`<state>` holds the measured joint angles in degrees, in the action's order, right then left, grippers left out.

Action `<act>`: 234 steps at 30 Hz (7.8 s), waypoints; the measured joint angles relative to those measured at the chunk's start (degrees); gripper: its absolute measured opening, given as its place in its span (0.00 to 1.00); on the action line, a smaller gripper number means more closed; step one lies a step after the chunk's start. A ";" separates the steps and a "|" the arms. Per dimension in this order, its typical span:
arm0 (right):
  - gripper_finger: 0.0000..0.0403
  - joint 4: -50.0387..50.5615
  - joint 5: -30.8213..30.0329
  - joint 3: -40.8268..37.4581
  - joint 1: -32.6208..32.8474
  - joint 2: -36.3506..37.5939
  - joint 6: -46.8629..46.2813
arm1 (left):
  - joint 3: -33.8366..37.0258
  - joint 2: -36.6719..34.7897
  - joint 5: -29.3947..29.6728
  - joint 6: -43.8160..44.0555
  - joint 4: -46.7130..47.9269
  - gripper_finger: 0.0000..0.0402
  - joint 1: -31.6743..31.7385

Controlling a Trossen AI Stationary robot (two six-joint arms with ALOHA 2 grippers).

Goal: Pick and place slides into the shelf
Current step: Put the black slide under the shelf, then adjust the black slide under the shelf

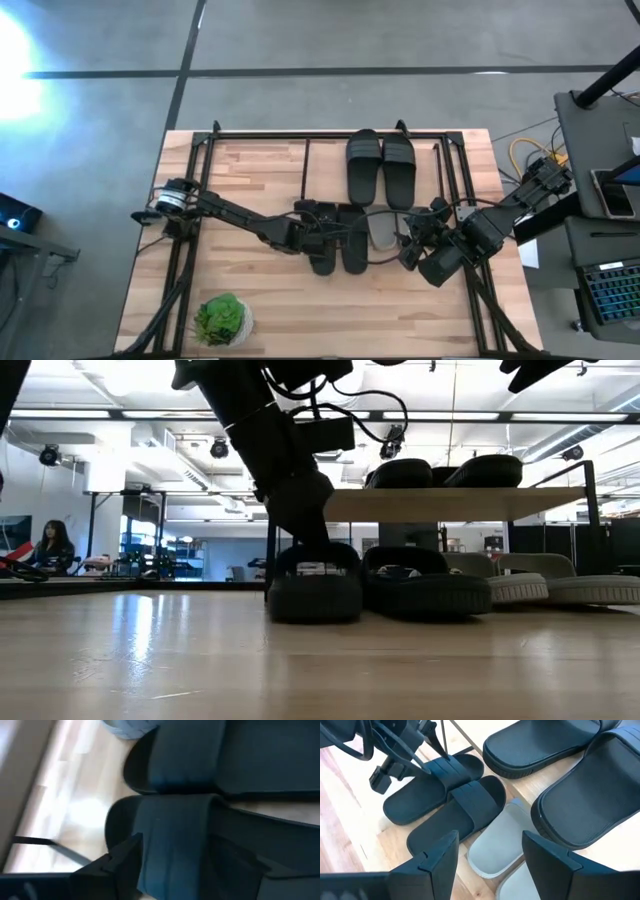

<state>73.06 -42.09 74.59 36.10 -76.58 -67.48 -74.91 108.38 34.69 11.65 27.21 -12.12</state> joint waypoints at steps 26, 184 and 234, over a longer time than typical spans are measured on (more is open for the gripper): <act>0.52 -11.11 19.29 -0.11 1.25 -2.16 -5.05 | -3.48 -7.35 -32.21 14.17 3.09 0.30 -4.06; 0.03 -35.11 19.36 -6.79 -15.53 -31.54 -33.39 | 26.56 -54.33 -11.85 27.01 4.91 0.00 -15.39; 0.03 -23.86 13.36 31.95 -17.10 -55.96 -10.67 | 26.57 -54.30 -10.40 26.92 5.90 0.00 -15.41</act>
<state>49.20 -28.72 106.54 19.00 -132.53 -78.15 -48.34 54.08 24.29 38.57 33.11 -27.53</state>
